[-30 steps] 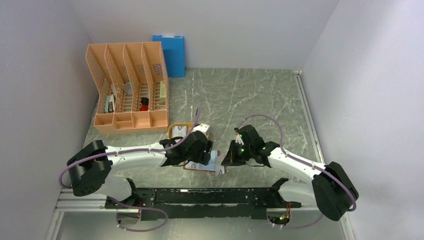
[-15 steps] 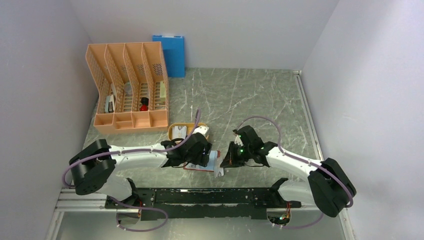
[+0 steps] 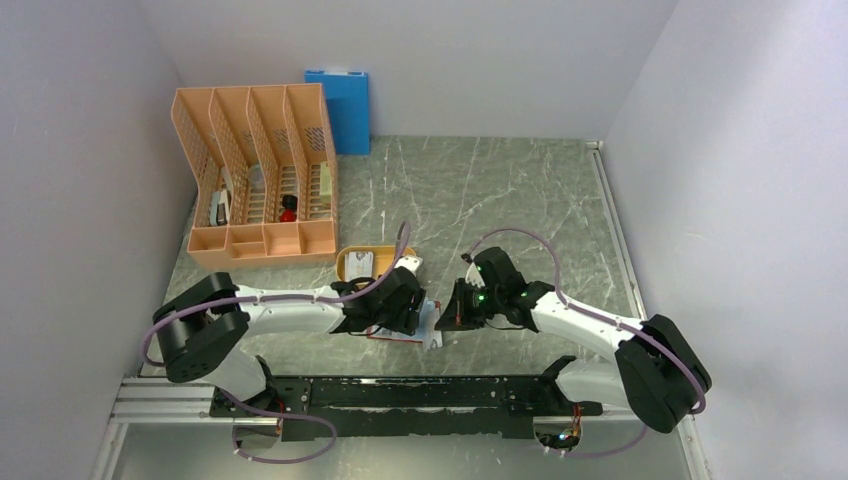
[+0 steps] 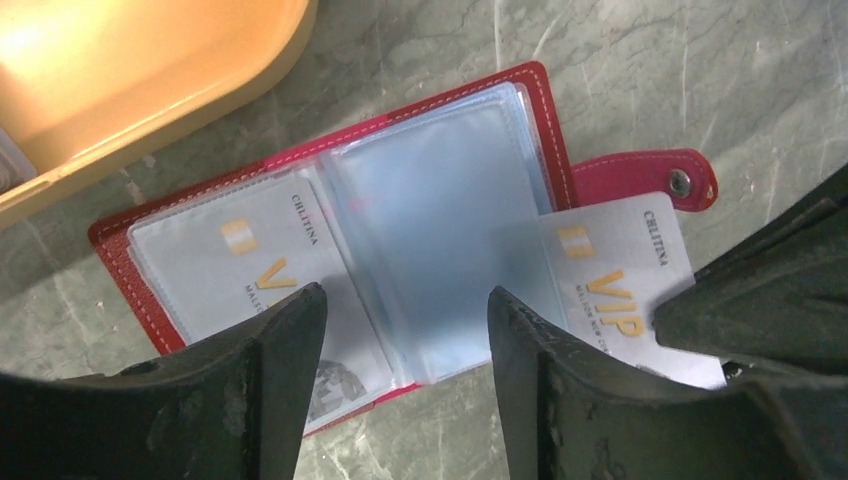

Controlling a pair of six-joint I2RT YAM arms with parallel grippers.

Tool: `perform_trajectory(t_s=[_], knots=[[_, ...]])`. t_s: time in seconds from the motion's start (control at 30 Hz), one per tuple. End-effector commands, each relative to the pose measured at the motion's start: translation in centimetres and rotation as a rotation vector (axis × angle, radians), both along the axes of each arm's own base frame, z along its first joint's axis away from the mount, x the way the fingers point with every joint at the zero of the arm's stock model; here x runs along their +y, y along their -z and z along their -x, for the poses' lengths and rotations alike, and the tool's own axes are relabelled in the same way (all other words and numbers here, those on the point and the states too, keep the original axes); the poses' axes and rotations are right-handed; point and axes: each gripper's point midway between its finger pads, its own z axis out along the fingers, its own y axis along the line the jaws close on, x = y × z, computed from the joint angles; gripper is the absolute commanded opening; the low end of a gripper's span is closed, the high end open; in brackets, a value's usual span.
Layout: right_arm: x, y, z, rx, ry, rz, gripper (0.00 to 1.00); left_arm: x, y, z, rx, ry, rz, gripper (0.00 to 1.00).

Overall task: Put the credit cards into the card holder
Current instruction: Turn over the card slot in the card holder.

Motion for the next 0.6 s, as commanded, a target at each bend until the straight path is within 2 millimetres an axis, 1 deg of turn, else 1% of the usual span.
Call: perform_trajectory(t_s=[0.0, 0.13, 0.23, 0.4, 0.57], knots=[[0.7, -1.6, -0.5, -0.059, -0.023, -0.064, 0.00, -2.0, -0.4, -0.3, 0.003, 0.018, 0.044, 0.64], [0.6, -1.4, -0.4, -0.058, -0.021, -0.059, 0.00, -2.4, 0.3, -0.4, 0.013, 0.022, 0.036, 0.63], [0.4, -1.2, -0.3, -0.061, -0.015, -0.056, 0.00, -2.6, 0.9, -0.4, 0.022, 0.027, 0.020, 0.55], [0.1, -1.0, -0.1, -0.060, -0.010, -0.047, 0.00, -2.4, 1.8, -0.4, 0.033, 0.017, -0.003, 0.30], [0.1, -0.9, -0.1, -0.064, -0.012, -0.049, 0.00, -1.7, 1.4, -0.5, 0.020, -0.008, 0.000, 0.10]])
